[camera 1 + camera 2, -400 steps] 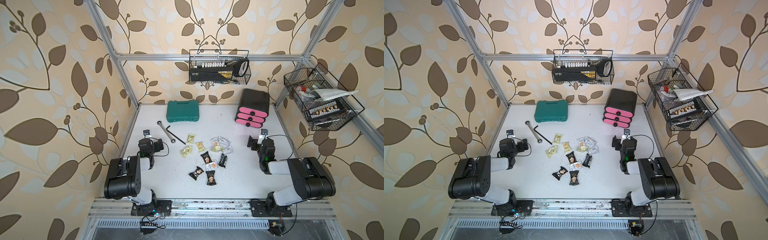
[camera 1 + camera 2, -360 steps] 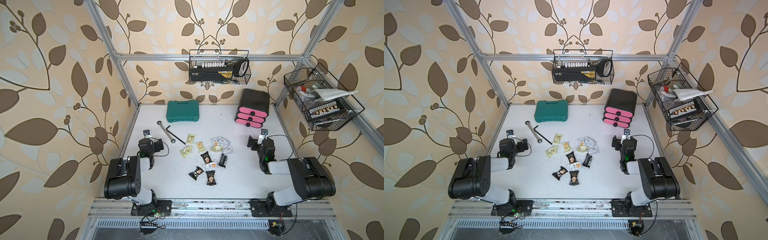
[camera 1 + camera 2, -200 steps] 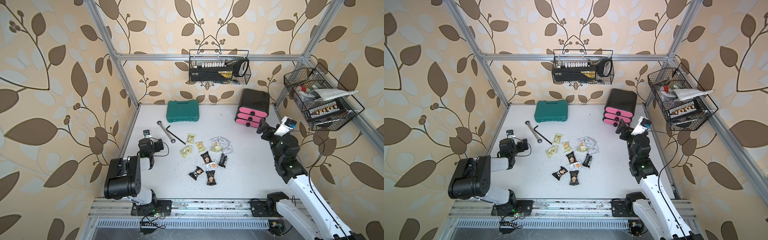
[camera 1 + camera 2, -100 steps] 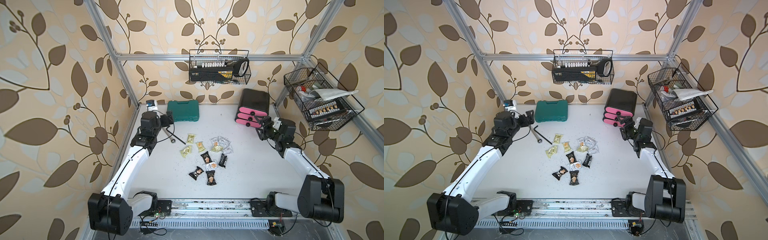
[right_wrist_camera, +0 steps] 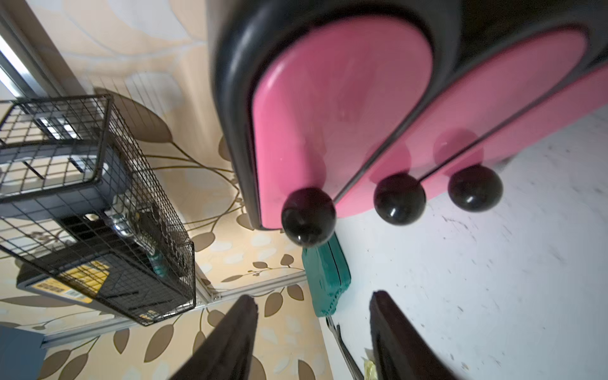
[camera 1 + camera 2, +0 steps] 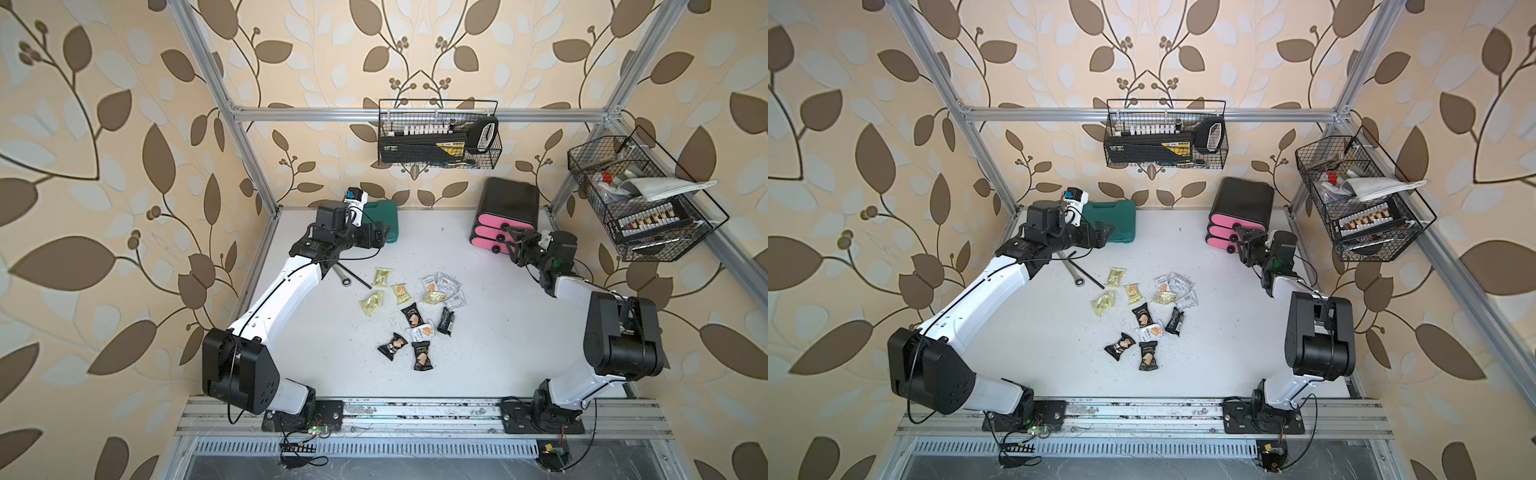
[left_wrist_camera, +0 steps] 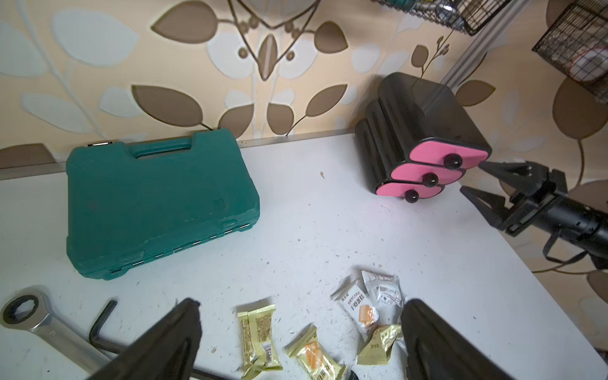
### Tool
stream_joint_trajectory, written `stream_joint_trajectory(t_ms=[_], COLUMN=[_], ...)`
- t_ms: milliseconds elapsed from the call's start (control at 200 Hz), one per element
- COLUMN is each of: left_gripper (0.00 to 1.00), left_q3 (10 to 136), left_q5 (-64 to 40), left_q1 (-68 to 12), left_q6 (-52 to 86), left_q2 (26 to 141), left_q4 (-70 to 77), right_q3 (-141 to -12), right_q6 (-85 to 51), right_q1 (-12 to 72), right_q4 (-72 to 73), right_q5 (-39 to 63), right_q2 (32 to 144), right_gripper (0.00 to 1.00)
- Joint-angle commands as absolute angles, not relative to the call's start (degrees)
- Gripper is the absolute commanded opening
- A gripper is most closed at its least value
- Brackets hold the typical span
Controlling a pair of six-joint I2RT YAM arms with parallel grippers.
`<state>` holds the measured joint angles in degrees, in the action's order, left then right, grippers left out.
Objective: Place the cookies into the drawer by color
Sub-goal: Open the drawer in the storage box.
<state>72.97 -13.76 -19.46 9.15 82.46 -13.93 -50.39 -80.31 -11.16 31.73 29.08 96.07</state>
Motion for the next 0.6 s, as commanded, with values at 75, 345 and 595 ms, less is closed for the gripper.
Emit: stream_joint_trajectory(t_ms=[75, 345, 595], left_gripper=[0.98, 0.98, 0.98], left_q3=[72.9, 71.2, 70.1], left_q5=[-13.0, -15.6, -14.7], left_q1=[-19.1, -19.1, -19.7], left_q6=[3.3, 4.6, 4.2], left_q2=[82.2, 81.5, 80.4], left_q4=[-14.5, -14.2, -14.1], right_q3=[-53.3, -55.6, -56.1], right_q6=[-80.6, -81.4, -82.9], right_q1=[-10.8, -9.5, -8.9], right_q4=[37.7, 41.6, 43.5], right_q5=[27.0, 23.9, 22.5], right_q2=[101.5, 105.7, 107.8], right_gripper=[0.52, 0.51, 0.42])
